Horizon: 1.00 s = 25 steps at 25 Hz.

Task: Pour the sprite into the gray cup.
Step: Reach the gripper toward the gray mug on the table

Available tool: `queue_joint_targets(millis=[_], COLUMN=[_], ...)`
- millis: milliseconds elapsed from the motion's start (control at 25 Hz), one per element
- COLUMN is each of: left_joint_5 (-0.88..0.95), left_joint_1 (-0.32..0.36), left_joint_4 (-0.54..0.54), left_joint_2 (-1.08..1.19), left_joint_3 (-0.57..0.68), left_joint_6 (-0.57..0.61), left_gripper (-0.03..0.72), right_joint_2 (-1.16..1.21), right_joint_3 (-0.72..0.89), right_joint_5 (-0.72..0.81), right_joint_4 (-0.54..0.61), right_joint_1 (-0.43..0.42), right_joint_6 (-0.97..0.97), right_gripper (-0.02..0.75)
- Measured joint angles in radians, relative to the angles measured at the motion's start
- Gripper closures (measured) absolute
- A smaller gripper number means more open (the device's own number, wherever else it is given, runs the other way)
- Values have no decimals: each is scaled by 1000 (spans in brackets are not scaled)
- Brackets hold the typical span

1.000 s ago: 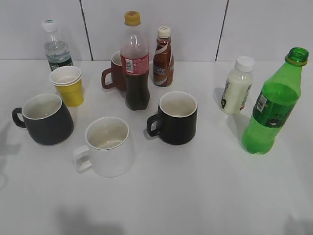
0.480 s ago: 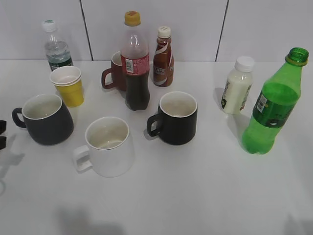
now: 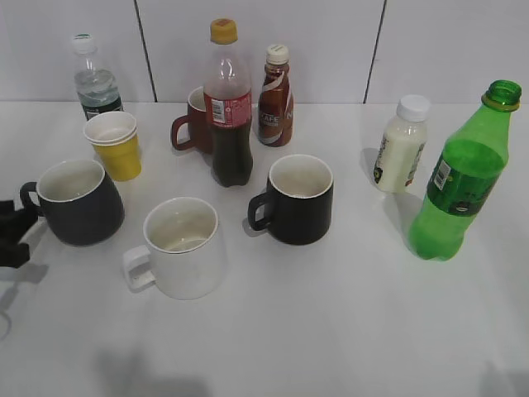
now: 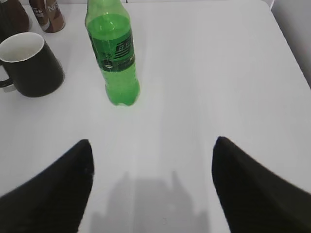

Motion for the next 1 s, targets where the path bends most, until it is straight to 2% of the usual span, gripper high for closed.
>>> queue_joint_targets(millis=[360, 520, 1000], left_joint_5=[-33, -33, -41], left_joint_1=[2, 7, 7], left_joint_4=[-44, 1, 48], left_joint_2=[95, 95, 145], left_joint_3=[-42, -79, -159], left_joint_6=[17, 20, 21], left_gripper=[362, 349, 349], right_joint_2=[0, 0, 0], right_joint_3=[0, 0, 0], right_joint_5=[0, 0, 0], right_joint_4=[0, 0, 0], right_joint_1=[0, 0, 0], right_joint_6=[0, 0, 0], right_gripper=[174, 174, 174])
